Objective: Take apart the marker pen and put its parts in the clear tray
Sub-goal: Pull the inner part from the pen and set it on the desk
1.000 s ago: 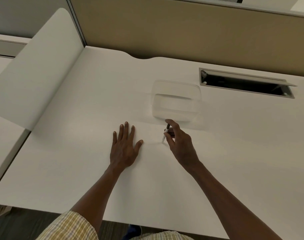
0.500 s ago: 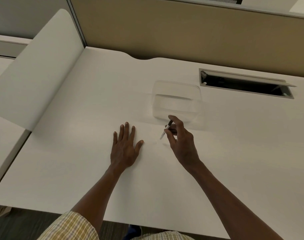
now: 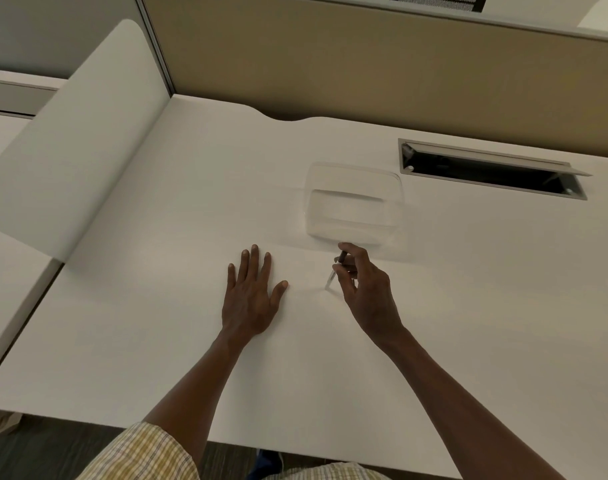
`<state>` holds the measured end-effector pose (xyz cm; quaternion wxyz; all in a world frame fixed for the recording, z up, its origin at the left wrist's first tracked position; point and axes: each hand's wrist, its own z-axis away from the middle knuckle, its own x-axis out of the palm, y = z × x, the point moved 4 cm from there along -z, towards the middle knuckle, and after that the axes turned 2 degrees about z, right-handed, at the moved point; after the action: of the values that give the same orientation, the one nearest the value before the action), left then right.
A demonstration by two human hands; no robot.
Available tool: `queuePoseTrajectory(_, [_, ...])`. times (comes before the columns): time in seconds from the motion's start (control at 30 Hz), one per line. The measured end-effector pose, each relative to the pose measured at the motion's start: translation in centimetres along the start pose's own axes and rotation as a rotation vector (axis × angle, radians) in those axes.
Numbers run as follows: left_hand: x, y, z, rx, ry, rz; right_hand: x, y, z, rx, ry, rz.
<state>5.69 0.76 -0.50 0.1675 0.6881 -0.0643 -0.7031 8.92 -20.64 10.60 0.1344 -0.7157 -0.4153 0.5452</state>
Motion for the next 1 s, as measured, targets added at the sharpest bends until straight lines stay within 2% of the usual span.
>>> queuePoseTrajectory(0.3, [-0.1, 0.0, 0.0, -0.003, -0.007, -0.008, -1.6, -0.8, -0.3, 0.085, 0.143, -0.094])
queuePoseTrajectory(0.5, [-0.1, 0.0, 0.0, -0.003, -0.003, 0.001, -0.4, 0.1, 0.5, 0.062, -0.022, 0.073])
queuePoseTrajectory(0.77, [0.2, -0.1, 0.0, 0.001, -0.001, -0.015, -1.2, 0.5, 0.3, 0.168, -0.009, -0.020])
queuePoseTrajectory(1.0, [0.1, -0.1, 0.0, -0.001, -0.004, -0.021, -1.4, 0.3, 0.2, 0.179, 0.008, -0.042])
